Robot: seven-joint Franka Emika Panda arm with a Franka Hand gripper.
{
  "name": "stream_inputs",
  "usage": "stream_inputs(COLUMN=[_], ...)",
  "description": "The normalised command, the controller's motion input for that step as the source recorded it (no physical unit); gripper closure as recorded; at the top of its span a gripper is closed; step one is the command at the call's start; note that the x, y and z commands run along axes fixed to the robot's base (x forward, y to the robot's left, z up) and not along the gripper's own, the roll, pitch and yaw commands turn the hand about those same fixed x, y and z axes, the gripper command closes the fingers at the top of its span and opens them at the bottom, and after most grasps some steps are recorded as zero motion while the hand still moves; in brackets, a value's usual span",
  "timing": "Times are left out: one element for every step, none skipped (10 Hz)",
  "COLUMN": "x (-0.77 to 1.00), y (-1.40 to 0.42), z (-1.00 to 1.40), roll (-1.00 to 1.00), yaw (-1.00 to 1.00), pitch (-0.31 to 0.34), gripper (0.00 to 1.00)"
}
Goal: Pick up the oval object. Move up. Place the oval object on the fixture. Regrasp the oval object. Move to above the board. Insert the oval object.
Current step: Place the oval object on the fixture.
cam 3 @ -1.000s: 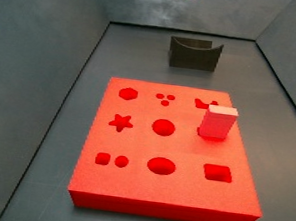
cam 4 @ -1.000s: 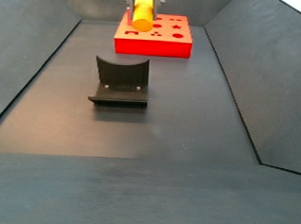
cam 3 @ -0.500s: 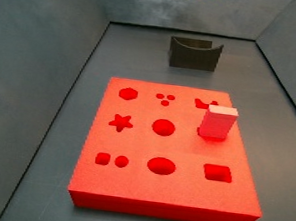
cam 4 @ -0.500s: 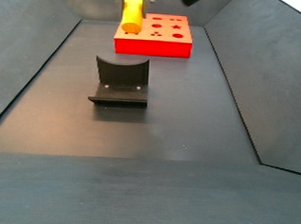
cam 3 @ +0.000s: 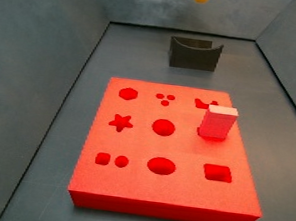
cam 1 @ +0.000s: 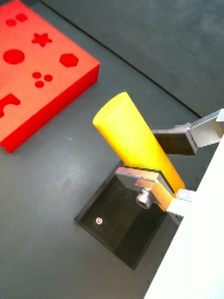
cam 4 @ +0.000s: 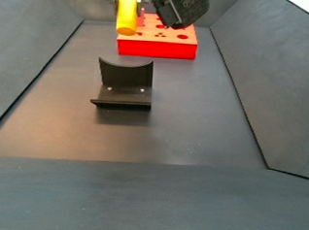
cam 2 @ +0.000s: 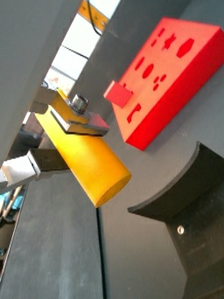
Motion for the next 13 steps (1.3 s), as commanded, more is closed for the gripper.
stream_inputs(x=[0.06,0.13,0.13,0.14,0.15,0.16,0.17,0.17,0.18,0.17,0.16,0.13,0.11], y=[0.03,0.13,0.14,0.14,0.13,0.14,0.14,0.13,0.13,0.12,0.11,0.09,0.07], z=[-0.01,-1.00,-1.00,-1.00,-1.00,-1.00,-1.00,-1.00,-1.00,-0.93,-0.81,-0.59,-0.42], roll=[-0.24,-1.00,-0.99,-0.85,-0.71,-0.51,-0.40,-0.21,-0.18,-0.17,-0.17,-0.17,-0.16], yaw=[-0.09,0.02,0.01,-0.06,-0.10,-0.15,-0.17,-0.20,-0.20,-0.20,-0.19,-0.17,-0.14], pitch=[0.033,0.193,0.187,0.202,0.211,0.187,0.169,0.111,0.081,0.030,0.011,-0.014,-0.026], gripper=[1.00,1.00,1.00,1.00,1.00,1.00,1.00,1.00,1.00,1.00,1.00,1.00,1.00])
